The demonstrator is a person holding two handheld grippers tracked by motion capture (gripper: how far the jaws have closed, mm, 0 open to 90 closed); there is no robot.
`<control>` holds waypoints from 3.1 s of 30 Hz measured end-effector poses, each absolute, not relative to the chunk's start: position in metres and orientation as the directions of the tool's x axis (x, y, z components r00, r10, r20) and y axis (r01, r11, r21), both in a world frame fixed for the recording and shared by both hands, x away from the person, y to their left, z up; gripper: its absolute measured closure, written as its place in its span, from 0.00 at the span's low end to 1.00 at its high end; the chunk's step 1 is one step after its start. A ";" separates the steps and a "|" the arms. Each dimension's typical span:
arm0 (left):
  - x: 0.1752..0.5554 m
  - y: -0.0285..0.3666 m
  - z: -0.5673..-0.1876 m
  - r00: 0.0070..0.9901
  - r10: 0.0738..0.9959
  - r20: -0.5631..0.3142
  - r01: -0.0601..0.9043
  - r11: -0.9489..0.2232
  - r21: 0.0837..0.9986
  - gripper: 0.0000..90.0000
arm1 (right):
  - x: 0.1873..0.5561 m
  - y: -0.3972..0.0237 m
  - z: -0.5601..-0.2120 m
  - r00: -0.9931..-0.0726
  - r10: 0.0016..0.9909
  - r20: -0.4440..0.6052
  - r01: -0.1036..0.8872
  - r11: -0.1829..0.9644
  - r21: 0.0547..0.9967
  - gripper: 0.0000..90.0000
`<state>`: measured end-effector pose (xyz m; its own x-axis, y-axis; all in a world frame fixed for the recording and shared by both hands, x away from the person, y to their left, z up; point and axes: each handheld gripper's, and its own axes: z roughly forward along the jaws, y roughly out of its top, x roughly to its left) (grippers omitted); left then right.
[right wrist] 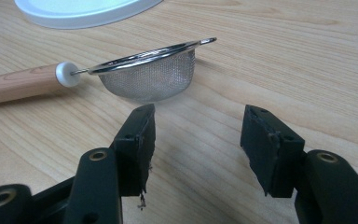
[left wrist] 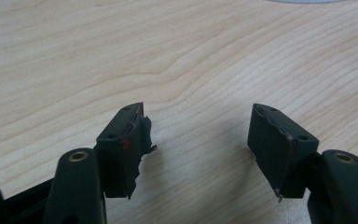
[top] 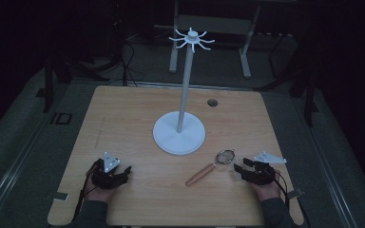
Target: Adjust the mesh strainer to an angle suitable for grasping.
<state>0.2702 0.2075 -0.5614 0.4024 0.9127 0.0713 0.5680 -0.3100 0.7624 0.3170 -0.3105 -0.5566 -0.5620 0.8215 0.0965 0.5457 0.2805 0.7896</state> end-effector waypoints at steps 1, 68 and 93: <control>0.271 0.208 -0.562 0.402 0.913 0.069 0.569 -0.308 0.763 0.41 | 0.316 -0.311 -0.557 -0.564 0.820 0.098 0.546 0.281 0.790 0.49; 0.270 0.206 -0.556 0.419 0.906 0.054 0.535 -0.295 0.792 0.42 | 0.261 -0.171 -0.552 -0.918 0.380 -0.113 0.197 0.683 0.703 1.00; 0.271 0.206 -0.557 0.423 0.905 0.050 0.537 -0.295 0.790 0.42 | 0.311 -0.148 -0.550 -0.831 0.541 -0.129 0.303 0.635 0.710 1.00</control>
